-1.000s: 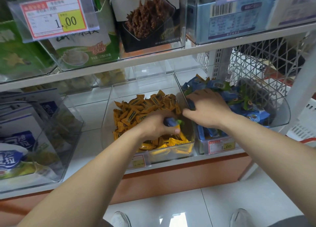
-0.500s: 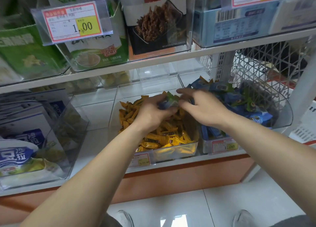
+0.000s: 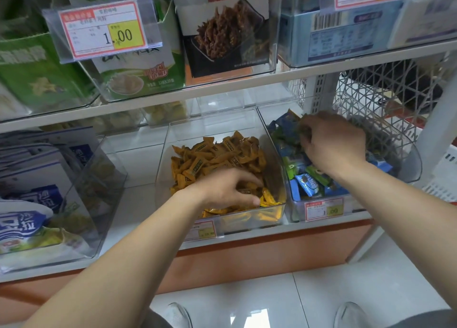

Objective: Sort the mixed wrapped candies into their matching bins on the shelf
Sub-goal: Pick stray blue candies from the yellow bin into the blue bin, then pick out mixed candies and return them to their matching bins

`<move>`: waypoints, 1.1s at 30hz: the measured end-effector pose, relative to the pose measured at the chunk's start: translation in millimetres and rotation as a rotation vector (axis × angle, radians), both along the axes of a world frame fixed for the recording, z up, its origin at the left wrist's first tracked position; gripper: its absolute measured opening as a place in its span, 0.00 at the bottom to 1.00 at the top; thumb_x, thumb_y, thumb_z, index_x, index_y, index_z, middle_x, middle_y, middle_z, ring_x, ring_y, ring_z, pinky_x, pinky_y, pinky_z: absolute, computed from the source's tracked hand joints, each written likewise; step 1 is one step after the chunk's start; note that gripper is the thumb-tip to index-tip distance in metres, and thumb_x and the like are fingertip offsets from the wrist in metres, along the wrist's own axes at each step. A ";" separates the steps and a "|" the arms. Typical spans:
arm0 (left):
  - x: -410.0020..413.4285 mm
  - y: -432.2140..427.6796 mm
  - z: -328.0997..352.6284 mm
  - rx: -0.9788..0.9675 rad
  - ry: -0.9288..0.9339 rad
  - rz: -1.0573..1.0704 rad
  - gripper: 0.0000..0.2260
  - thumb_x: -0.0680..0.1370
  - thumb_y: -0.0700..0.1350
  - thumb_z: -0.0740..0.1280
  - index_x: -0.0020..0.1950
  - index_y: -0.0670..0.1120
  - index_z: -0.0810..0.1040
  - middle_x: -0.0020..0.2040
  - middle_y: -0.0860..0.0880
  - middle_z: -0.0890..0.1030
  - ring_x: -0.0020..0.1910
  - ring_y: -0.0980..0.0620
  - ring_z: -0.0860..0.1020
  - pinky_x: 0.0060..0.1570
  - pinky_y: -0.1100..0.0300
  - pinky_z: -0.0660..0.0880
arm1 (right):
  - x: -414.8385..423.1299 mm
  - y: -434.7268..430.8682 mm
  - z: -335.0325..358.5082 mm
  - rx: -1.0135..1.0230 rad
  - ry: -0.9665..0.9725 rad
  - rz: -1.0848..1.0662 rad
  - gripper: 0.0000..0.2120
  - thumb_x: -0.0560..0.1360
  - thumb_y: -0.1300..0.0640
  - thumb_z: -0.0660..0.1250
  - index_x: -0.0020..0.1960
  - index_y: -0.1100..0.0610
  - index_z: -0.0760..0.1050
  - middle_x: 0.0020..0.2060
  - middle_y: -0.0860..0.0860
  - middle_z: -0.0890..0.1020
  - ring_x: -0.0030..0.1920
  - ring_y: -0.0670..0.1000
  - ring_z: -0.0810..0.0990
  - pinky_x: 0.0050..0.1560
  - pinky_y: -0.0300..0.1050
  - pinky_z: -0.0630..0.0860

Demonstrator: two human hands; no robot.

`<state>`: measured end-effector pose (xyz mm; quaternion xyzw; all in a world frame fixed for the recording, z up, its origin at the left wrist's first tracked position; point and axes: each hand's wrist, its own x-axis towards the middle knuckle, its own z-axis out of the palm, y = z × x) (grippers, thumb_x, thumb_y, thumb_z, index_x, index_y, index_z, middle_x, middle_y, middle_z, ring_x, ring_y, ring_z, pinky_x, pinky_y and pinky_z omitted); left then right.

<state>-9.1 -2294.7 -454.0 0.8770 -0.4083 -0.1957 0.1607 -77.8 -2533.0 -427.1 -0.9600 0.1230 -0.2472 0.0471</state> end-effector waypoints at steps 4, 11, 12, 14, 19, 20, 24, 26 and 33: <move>14.6 6.4 -9.1 0.076 -0.194 -0.031 0.27 0.69 0.67 0.71 0.64 0.59 0.75 0.63 0.56 0.76 0.62 0.53 0.72 0.55 0.56 0.70 | 3.1 14.0 5.2 -0.024 0.049 0.026 0.20 0.78 0.43 0.58 0.59 0.53 0.79 0.59 0.55 0.79 0.60 0.62 0.73 0.53 0.54 0.75; 32.9 26.0 -4.7 0.044 -0.524 0.084 0.20 0.70 0.64 0.71 0.61 0.61 0.79 0.58 0.54 0.79 0.59 0.46 0.74 0.53 0.50 0.70 | -2.2 74.8 3.6 0.125 0.177 0.549 0.16 0.77 0.46 0.62 0.62 0.48 0.77 0.54 0.50 0.82 0.54 0.55 0.80 0.47 0.48 0.77; 34.5 29.9 -2.1 0.051 -0.554 0.102 0.20 0.71 0.63 0.70 0.60 0.60 0.79 0.59 0.54 0.79 0.60 0.46 0.74 0.52 0.50 0.70 | -2.1 82.1 -0.2 0.114 0.217 0.574 0.16 0.78 0.46 0.62 0.63 0.48 0.75 0.54 0.49 0.81 0.54 0.55 0.80 0.47 0.49 0.77; 37.5 36.8 4.1 0.075 -0.582 0.151 0.21 0.70 0.62 0.70 0.62 0.60 0.78 0.61 0.54 0.79 0.61 0.46 0.75 0.49 0.52 0.70 | 1.1 96.9 -5.1 0.055 0.269 0.577 0.15 0.78 0.45 0.61 0.63 0.48 0.72 0.54 0.50 0.81 0.54 0.57 0.80 0.46 0.52 0.79; 34.6 53.0 22.6 0.061 -0.460 0.219 0.27 0.68 0.59 0.69 0.68 0.62 0.73 0.65 0.56 0.76 0.63 0.50 0.74 0.54 0.53 0.74 | 18.8 116.9 -19.3 0.279 0.655 0.705 0.20 0.80 0.42 0.61 0.71 0.41 0.72 0.71 0.48 0.73 0.71 0.53 0.70 0.70 0.53 0.68; 33.3 58.5 27.0 0.047 -0.429 0.233 0.28 0.67 0.60 0.68 0.67 0.61 0.74 0.65 0.56 0.77 0.63 0.51 0.74 0.55 0.53 0.74 | 21.5 116.5 -22.4 0.311 0.739 0.716 0.22 0.80 0.40 0.61 0.73 0.40 0.69 0.74 0.48 0.69 0.74 0.52 0.66 0.74 0.54 0.63; 31.7 86.8 35.0 -0.047 -0.397 0.315 0.25 0.71 0.56 0.72 0.68 0.57 0.75 0.66 0.52 0.77 0.66 0.51 0.73 0.60 0.58 0.70 | 34.7 111.8 -29.6 0.161 0.851 0.561 0.31 0.74 0.29 0.61 0.75 0.33 0.60 0.80 0.48 0.55 0.78 0.59 0.56 0.74 0.58 0.61; 28.4 101.5 33.4 -0.078 -0.418 0.377 0.28 0.73 0.54 0.73 0.72 0.54 0.72 0.69 0.49 0.74 0.69 0.48 0.70 0.61 0.58 0.67 | 41.1 110.8 -26.2 0.037 0.800 0.454 0.28 0.74 0.30 0.62 0.72 0.36 0.68 0.78 0.52 0.58 0.75 0.62 0.62 0.70 0.59 0.68; 18.1 138.6 22.6 -0.077 -0.318 0.473 0.38 0.75 0.61 0.68 0.79 0.47 0.58 0.77 0.45 0.62 0.74 0.48 0.63 0.70 0.54 0.65 | 48.8 124.5 -12.6 -0.081 0.264 0.415 0.15 0.74 0.43 0.64 0.56 0.48 0.78 0.57 0.53 0.76 0.57 0.59 0.76 0.47 0.48 0.75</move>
